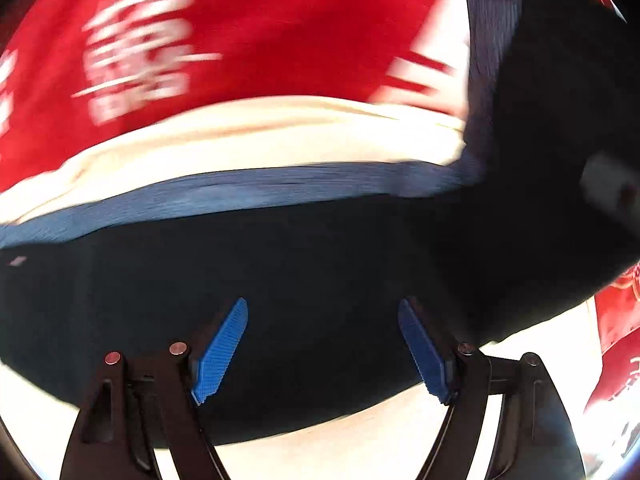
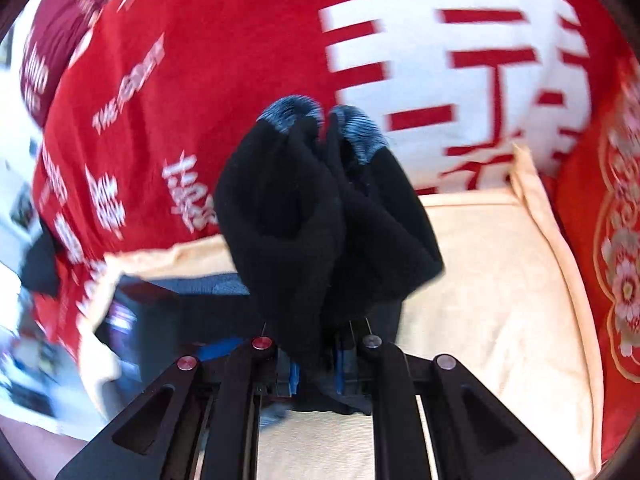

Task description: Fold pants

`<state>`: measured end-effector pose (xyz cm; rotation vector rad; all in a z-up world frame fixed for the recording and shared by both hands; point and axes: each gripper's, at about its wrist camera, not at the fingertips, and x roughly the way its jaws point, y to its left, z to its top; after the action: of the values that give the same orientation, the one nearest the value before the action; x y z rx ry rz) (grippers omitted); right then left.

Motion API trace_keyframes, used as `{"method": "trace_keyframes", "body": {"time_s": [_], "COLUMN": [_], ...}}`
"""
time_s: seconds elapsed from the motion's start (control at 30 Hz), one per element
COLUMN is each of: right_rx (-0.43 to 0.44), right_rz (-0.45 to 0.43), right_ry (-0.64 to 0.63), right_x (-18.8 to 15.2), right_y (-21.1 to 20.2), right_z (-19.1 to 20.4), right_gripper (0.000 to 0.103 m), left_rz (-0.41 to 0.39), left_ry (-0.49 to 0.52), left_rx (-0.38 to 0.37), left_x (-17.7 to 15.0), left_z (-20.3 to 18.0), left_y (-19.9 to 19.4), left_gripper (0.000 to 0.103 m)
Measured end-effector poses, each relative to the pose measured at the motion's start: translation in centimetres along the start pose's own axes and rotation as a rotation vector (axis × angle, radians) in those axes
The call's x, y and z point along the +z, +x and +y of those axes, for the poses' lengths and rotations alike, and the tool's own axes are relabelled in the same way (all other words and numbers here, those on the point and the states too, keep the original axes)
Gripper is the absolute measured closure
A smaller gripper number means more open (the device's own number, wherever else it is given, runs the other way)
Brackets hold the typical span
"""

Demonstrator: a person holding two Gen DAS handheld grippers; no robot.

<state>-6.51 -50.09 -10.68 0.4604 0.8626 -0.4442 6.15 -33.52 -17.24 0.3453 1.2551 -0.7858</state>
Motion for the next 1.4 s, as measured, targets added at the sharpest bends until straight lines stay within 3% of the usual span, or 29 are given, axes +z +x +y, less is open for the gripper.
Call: {"method": "trace_keyframes", "body": {"time_s": [0.03,0.07,0.1,0.27,0.33,0.37,0.43,0.47,0.6,0.7,0.8,0.9,0.93,1.0,1.13,1.23,1.3,1.4], "right_rx": [-0.021,-0.042,-0.061,-0.165,-0.295,-0.328,-0.258,-0.224,-0.129,-0.108,-0.115,-0.099,-0.092,-0.066,-0.033,-0.014,0.003,0.015], "right_rz": [0.016,0.032,0.052,0.177,0.189,0.180,0.155,0.148,0.152,0.182,0.193,0.205,0.208,0.215,0.239,0.270,0.267,0.288], "right_ry": [-0.029,-0.061,-0.094,-0.233,-0.359,-0.403,-0.419,-0.409,-0.237,-0.111,-0.045,0.008,0.024,0.060,0.113,0.121,0.113,0.092], "right_x": [-0.3,-0.5,-1.0,-5.1,-7.1,-7.7,-8.8,-9.1,-9.5,-9.4,-9.2,-9.3,-9.2,-9.2,-9.2,-8.7,-8.5,-8.8], "right_y": [1.0,2.1,3.5,11.8,13.8,13.7,11.5,10.3,5.4,3.8,3.1,3.1,3.3,3.5,3.4,2.3,1.6,1.8], "right_z": [1.6,3.2,5.0,12.8,15.7,16.7,17.6,17.4,13.6,10.2,7.8,6.5,6.1,5.4,4.6,4.3,4.3,4.5], "right_gripper": [0.086,0.085,0.084,0.078,0.076,0.069,0.053,0.045,0.045,0.045,0.045,0.045,0.045,0.054,0.062,0.064,0.064,0.064], "left_rz": [-0.003,-0.004,-0.015,-0.014,-0.011,-0.010,-0.014,-0.016,0.015,0.043,0.068,0.095,0.100,0.143,0.238,0.245,0.245,0.284], "left_ry": [-0.016,-0.031,-0.048,-0.076,-0.105,-0.116,-0.130,-0.124,-0.062,0.031,0.098,0.089,0.076,0.068,0.088,0.121,0.173,0.157], "left_rx": [0.013,0.028,0.049,0.126,0.133,0.134,0.113,0.090,-0.085,-0.208,-0.226,-0.239,-0.251,-0.283,-0.323,-0.357,-0.323,-0.291], "left_x": [-0.2,-0.4,-0.6,-1.7,-1.6,-1.4,-1.0,-0.5,1.3,2.0,3.1,3.6,4.0,4.5,4.7,4.0,2.8,0.9], "left_z": [1.9,3.9,6.4,14.6,16.4,17.6,18.7,18.4,15.7,12.2,9.4,8.8,9.1,8.5,7.8,8.5,9.1,10.5], "left_y": [-0.8,-1.5,-2.3,-3.5,-3.4,-3.4,-3.9,-4.1,-4.2,-3.4,-2.0,-0.7,-0.2,1.4,2.8,1.5,0.9,1.7], "left_gripper": [0.021,0.011,0.010,0.010,0.010,0.010,0.010,0.010,0.010,0.010,0.010,0.011,0.016,0.057,0.091,0.093,0.093,0.093]}}
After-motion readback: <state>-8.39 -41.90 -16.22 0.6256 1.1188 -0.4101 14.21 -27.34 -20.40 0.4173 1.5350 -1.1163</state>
